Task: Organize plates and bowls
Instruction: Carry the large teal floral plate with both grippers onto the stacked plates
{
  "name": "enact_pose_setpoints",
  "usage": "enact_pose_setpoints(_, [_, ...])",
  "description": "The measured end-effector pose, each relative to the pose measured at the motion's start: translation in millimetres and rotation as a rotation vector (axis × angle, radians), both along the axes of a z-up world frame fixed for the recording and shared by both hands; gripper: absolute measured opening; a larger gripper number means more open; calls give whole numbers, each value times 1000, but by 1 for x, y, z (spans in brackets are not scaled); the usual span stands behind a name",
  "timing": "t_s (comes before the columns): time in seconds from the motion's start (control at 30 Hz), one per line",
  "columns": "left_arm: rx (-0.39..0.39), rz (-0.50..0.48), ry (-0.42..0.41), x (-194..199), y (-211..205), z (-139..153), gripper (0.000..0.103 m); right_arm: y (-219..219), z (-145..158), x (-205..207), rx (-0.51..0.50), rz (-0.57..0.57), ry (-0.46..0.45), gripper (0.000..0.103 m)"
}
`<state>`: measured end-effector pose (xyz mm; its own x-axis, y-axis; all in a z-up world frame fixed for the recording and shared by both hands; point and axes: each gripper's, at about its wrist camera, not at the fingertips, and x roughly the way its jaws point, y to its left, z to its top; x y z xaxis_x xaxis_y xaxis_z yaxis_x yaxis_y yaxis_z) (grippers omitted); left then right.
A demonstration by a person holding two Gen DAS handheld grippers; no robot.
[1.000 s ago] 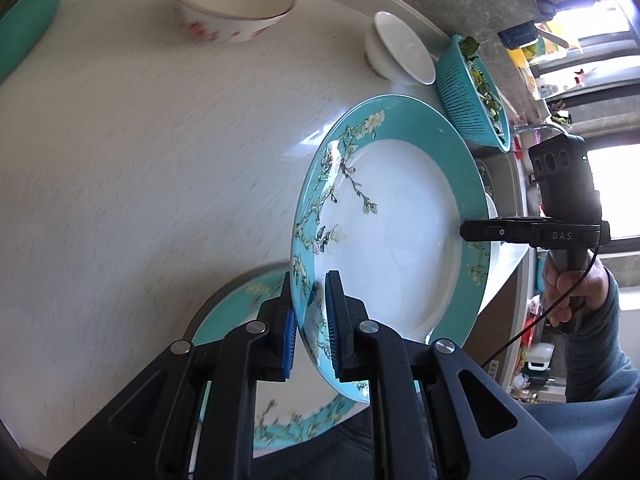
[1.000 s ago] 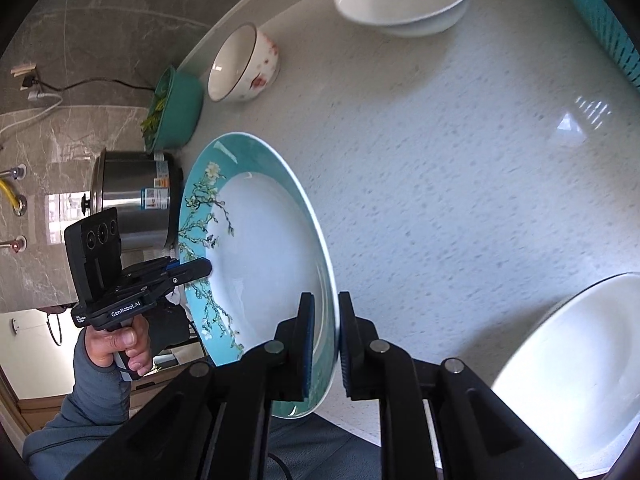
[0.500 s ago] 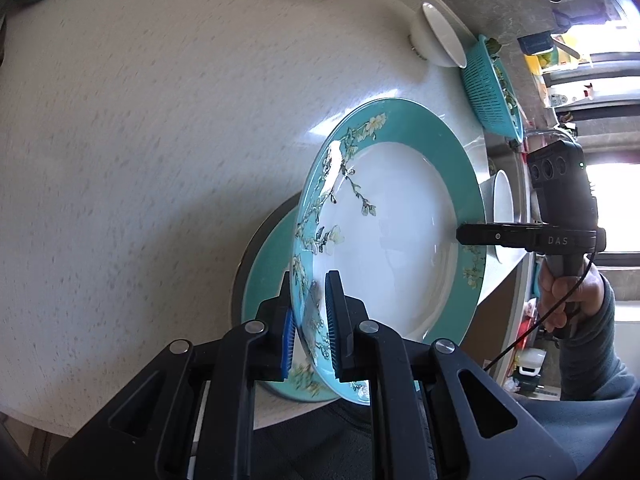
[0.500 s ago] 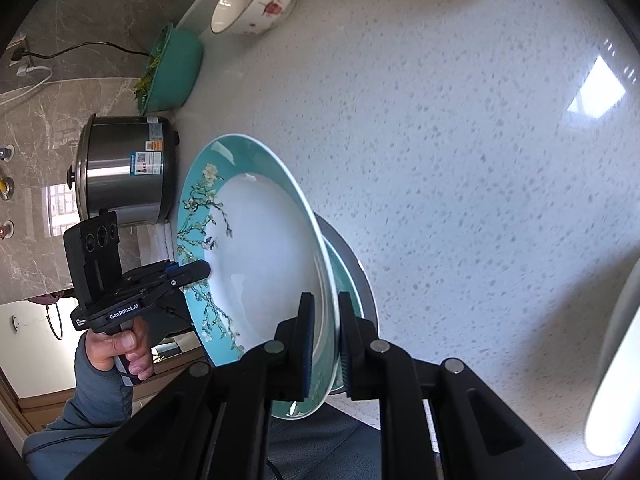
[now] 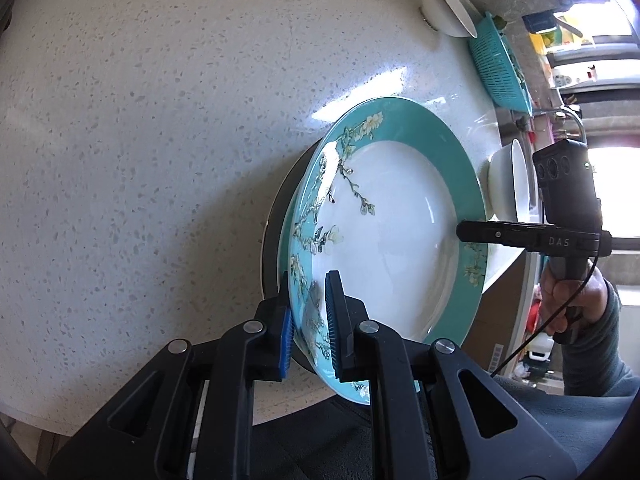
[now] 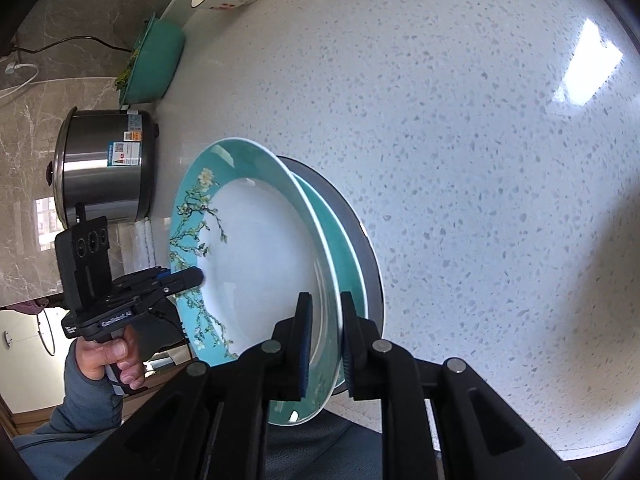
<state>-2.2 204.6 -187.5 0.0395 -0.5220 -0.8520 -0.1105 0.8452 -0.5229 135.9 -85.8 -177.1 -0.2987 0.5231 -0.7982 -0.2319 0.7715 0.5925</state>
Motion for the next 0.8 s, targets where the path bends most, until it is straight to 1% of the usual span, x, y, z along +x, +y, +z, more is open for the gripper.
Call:
enact_pose_setpoints(0.2, [70,-51,-53,3,-12,7,11,2,7,-9,-41,9,-83,17])
enact_pose_setpoints(0.23, [96,-69,-67,4,-23,10,11,2,9,-11,-53,15,-104,17])
enact_pose_setpoints(0.3, [144,-105,-96,3,-31,14,13,0,15,-15,-87,26,-154,17])
enact_pose_setpoints(0.4, [173,-129,-116,2,-38,15,15,4,20,-21,-138,39,-215,18])
enact_pose_setpoints(0.47, [190,-143,-126,0,-43,16,15,12,21,-29,-210,78,-279,25])
enact_pose_setpoints(0.53, [218,-162,-141,-1,-49,16,15,18,19,-36,-254,93,-317,29])
enact_pose_setpoints(0.57, [220,-160,-148,-1,-49,17,16,20,18,-38,-267,99,-329,31])
enact_pose_setpoints(0.7, [212,-147,-147,0,-45,16,16,21,13,-42,-261,85,-324,31])
enact_pose_setpoints(0.73, [215,-144,-150,-2,-46,17,19,22,13,-43,-265,85,-329,31])
enact_pose_setpoints(0.8, [247,-156,-169,-3,-47,20,19,25,13,-44,-267,76,-333,31])
